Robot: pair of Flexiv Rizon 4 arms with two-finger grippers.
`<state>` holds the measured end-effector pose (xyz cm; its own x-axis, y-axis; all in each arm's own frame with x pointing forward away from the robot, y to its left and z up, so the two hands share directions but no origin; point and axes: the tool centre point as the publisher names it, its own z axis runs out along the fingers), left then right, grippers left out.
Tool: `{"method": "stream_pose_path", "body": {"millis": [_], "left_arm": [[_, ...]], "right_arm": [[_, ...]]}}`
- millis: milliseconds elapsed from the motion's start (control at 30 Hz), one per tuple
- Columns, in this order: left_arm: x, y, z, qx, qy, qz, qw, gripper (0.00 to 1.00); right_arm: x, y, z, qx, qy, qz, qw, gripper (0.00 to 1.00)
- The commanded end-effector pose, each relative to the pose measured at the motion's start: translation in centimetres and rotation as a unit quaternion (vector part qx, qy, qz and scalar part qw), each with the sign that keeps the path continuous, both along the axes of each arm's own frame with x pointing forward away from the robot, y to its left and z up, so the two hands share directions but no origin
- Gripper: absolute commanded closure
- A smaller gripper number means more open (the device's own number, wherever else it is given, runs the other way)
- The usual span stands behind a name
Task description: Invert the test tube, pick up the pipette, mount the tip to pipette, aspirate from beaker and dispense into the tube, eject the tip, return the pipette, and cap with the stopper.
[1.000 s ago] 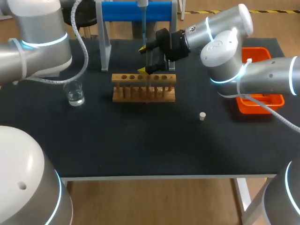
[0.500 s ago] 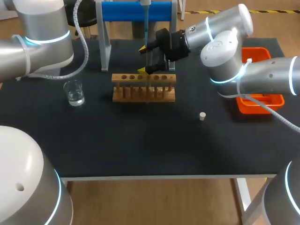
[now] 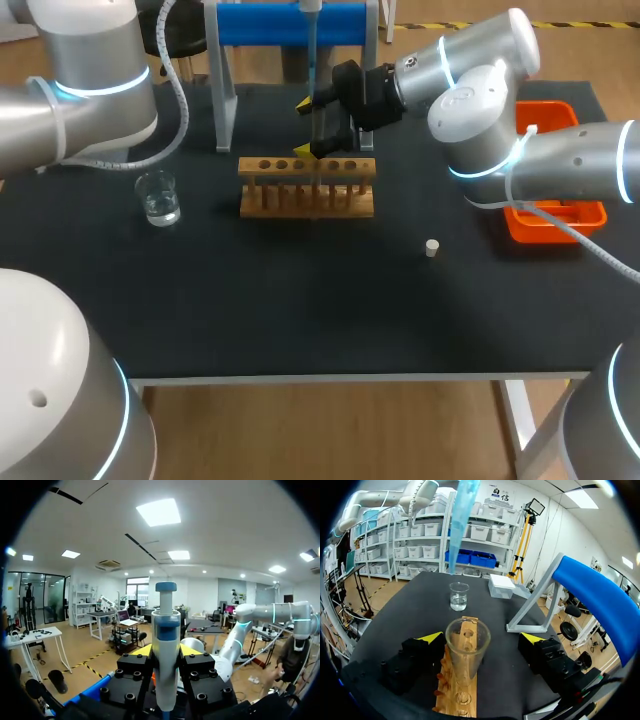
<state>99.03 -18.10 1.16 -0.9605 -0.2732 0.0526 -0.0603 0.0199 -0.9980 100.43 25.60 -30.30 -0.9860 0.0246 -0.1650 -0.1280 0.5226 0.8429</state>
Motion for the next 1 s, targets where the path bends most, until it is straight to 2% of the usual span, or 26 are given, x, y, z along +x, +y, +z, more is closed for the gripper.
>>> {"method": "stream_pose_path", "body": {"millis": [33,367,1000], "left_arm": [[0.12,-0.03,0.09,0.001,0.001,-0.001,1.0,1.0],[0.12,-0.03,0.09,0.001,0.001,-0.001,1.0,1.0],[0.68,-0.61,-0.39,0.003,-0.029,-0.007,1.0,1.0]], "right_arm": [[0.08,-0.02,0.04,-0.001,0.001,0.001,1.0,0.0],[0.08,-0.02,0.04,-0.001,0.001,0.001,1.0,0.0],[0.08,-0.02,0.04,-0.001,0.001,0.001,1.0,0.0]]}}
